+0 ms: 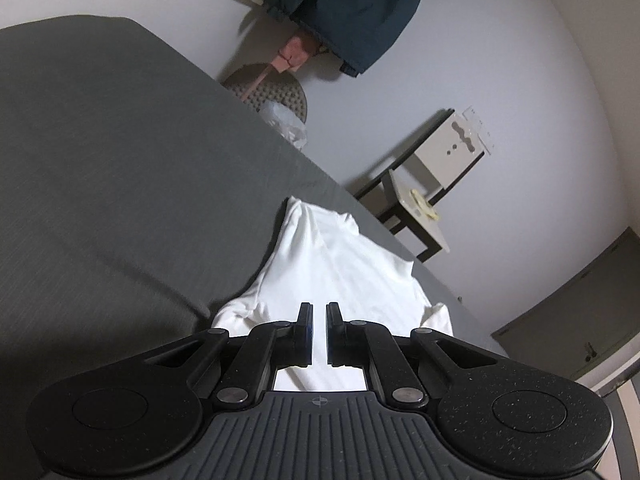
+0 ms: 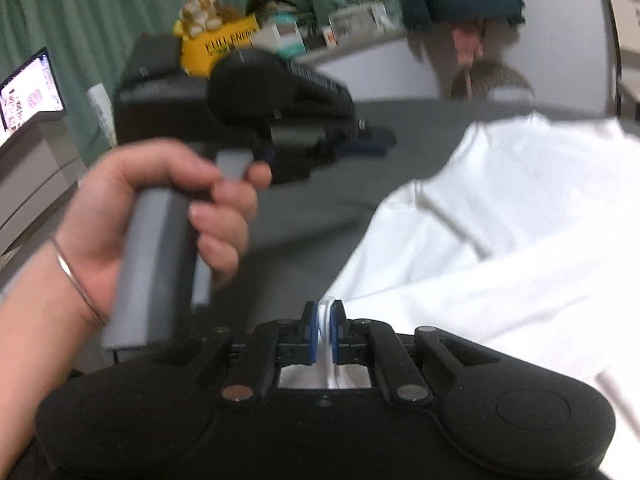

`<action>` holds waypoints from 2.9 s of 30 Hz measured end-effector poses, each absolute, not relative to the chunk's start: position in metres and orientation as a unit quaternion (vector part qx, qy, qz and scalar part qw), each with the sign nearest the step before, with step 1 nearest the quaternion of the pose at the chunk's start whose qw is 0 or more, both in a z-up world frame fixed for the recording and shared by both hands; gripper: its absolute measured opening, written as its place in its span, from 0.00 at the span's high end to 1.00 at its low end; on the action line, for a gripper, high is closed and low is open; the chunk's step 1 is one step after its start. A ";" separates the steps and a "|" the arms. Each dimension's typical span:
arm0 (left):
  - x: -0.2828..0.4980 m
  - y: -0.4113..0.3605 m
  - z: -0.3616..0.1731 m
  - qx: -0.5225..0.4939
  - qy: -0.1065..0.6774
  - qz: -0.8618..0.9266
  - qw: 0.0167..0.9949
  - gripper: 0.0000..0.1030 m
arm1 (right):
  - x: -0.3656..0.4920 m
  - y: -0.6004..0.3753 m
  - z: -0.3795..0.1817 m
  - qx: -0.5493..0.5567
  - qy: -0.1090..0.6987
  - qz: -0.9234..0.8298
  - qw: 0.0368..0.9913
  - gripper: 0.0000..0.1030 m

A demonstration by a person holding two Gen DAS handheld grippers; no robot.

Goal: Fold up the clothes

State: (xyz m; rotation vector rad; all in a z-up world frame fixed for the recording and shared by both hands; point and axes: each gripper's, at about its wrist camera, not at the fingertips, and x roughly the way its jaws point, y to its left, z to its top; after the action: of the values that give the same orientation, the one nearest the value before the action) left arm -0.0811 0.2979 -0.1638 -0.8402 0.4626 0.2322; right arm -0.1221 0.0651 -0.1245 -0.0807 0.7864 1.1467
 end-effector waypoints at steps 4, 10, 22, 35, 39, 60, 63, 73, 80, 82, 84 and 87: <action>-0.083 0.295 -0.161 -0.398 0.223 0.110 0.883 0.96 | -0.130 0.073 -0.141 -0.059 0.373 0.520 0.766 0.93; -0.087 0.295 -0.162 -0.394 0.229 0.113 0.883 0.96 | -0.146 0.053 -0.143 -0.035 0.362 0.540 0.759 0.47; -0.072 0.280 -0.166 -0.345 0.296 0.100 0.885 0.96 | -0.180 -0.002 -0.128 -0.111 0.307 0.514 0.793 0.58; -0.079 0.287 -0.167 -0.356 0.290 0.111 0.881 0.96 | -0.221 0.024 -0.127 -0.269 0.276 0.424 0.820 0.57; -0.076 0.284 -0.167 -0.352 0.292 0.102 0.883 0.96 | -0.220 0.027 -0.131 -0.256 0.266 0.438 0.820 0.66; -0.080 0.286 -0.166 -0.356 0.290 0.109 0.882 0.96 | -0.254 0.034 -0.121 -0.380 0.244 0.500 0.739 0.84; -0.082 0.288 -0.165 -0.358 0.283 0.115 0.883 0.96 | -0.244 0.040 -0.109 -0.336 0.227 0.499 0.766 0.82; -0.093 0.306 -0.169 -0.415 0.247 0.127 0.866 0.96 | -0.237 0.080 -0.135 -0.385 0.223 0.505 0.739 0.83; -0.088 0.304 -0.171 -0.420 0.242 0.126 0.865 0.96 | -0.225 0.068 -0.128 -0.274 0.222 0.506 0.787 0.95; -0.088 0.305 -0.171 -0.426 0.232 0.131 0.865 0.96 | -0.220 0.057 -0.119 -0.191 0.227 0.516 0.804 0.98; -0.089 0.306 -0.170 -0.430 0.221 0.134 0.865 0.96 | -0.215 0.054 -0.116 -0.135 0.240 0.523 0.806 0.98; -0.091 0.307 -0.170 -0.438 0.208 0.137 0.864 0.96 | -0.214 0.069 -0.131 -0.138 0.261 0.521 0.801 0.98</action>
State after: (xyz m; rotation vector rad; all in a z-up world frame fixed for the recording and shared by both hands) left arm -0.0907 0.3072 -0.1699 -0.9178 0.4361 0.2863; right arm -0.2136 0.0694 -0.1313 -0.2950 0.5592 1.1168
